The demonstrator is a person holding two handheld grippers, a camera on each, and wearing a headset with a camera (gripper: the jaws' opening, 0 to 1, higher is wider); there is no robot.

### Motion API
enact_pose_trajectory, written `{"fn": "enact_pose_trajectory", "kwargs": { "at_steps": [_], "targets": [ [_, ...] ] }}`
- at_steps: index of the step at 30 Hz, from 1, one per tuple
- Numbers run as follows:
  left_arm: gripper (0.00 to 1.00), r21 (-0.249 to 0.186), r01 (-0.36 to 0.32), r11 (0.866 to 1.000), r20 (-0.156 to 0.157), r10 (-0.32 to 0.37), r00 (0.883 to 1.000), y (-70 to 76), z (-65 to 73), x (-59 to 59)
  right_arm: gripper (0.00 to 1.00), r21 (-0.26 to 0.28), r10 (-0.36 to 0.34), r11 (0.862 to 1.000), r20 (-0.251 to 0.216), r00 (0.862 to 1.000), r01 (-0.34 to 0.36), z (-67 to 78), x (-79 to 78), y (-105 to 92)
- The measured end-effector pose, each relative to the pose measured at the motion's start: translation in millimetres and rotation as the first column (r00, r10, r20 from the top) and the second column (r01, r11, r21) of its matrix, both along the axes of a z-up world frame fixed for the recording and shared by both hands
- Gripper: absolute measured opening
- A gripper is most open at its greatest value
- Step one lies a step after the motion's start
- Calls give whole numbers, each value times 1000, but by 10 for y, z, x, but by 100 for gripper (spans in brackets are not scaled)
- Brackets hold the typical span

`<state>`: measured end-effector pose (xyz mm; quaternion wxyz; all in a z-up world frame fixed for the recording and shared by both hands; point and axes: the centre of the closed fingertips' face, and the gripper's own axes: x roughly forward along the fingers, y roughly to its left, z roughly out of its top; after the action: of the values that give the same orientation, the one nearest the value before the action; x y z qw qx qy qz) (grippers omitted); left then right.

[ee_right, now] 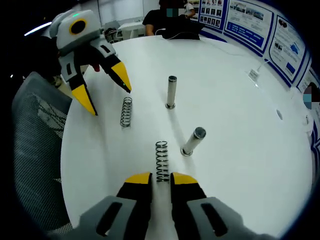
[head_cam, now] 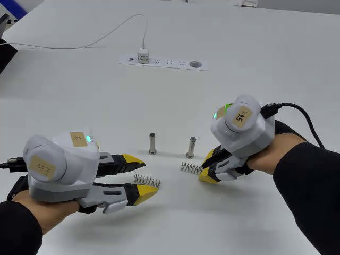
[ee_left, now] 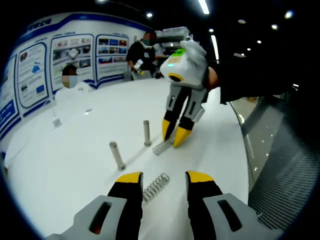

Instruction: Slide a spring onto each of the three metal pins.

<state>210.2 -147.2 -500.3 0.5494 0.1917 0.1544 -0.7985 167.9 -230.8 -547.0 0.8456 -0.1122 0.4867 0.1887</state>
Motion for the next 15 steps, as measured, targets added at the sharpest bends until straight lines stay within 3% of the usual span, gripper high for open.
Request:
{"fn": "enact_pose_trajectory", "kwargs": {
  "at_steps": [15],
  "targets": [
    [34, -1, 12, 1000, 6, -12, 1000, -38, -4, -20, 12, 4, 4, 1000, -4, 1000, -4, 7, -16, 21]
  ]
}}
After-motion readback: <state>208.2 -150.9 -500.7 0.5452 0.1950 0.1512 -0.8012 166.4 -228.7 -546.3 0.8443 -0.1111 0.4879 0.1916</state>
